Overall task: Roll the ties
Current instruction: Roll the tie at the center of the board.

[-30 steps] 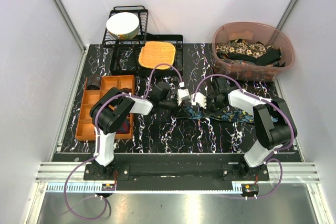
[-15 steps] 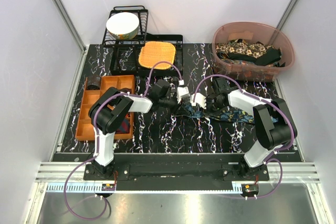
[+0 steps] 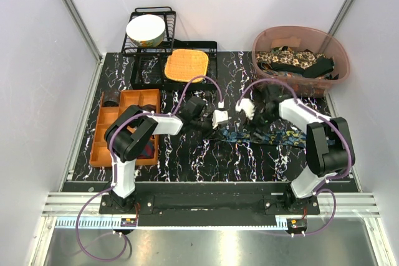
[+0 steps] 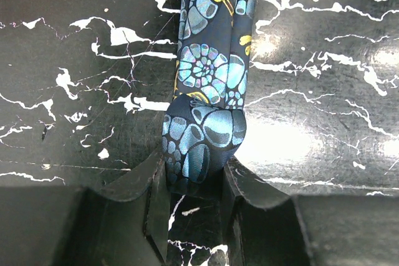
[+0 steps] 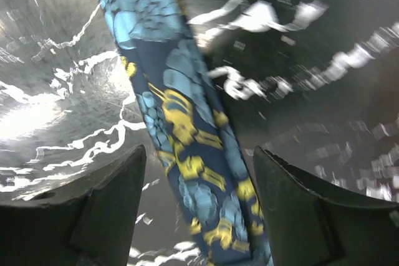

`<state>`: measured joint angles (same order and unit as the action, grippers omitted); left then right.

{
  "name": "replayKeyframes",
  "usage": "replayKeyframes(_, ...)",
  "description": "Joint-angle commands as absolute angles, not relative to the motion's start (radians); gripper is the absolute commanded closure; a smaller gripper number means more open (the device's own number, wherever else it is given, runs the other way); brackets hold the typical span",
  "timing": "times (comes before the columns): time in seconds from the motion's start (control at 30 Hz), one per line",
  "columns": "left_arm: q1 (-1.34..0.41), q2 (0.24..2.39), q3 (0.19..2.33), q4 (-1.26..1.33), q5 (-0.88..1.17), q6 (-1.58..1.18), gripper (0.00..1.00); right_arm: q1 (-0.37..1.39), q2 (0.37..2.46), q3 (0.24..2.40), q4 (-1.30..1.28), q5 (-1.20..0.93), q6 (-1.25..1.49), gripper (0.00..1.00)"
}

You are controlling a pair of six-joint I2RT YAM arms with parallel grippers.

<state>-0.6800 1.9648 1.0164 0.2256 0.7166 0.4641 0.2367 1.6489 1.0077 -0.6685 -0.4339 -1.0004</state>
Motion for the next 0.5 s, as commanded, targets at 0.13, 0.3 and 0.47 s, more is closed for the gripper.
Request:
replayKeyframes(0.13,-0.693,1.962,1.003,0.061,0.603,0.54,0.93,0.14,1.709,1.236,-0.839,-0.745,-0.527,0.3)
replayKeyframes(0.3,-0.716,1.968,1.006,0.046,0.54,0.549,0.93,0.143,1.787,1.218,-0.651,-0.896,-0.014,0.38)
replayKeyframes(0.47,-0.738,1.97,1.014,0.026,0.482,0.542,0.91,0.172,1.812,1.138,-0.51,-0.923,0.217,0.37)
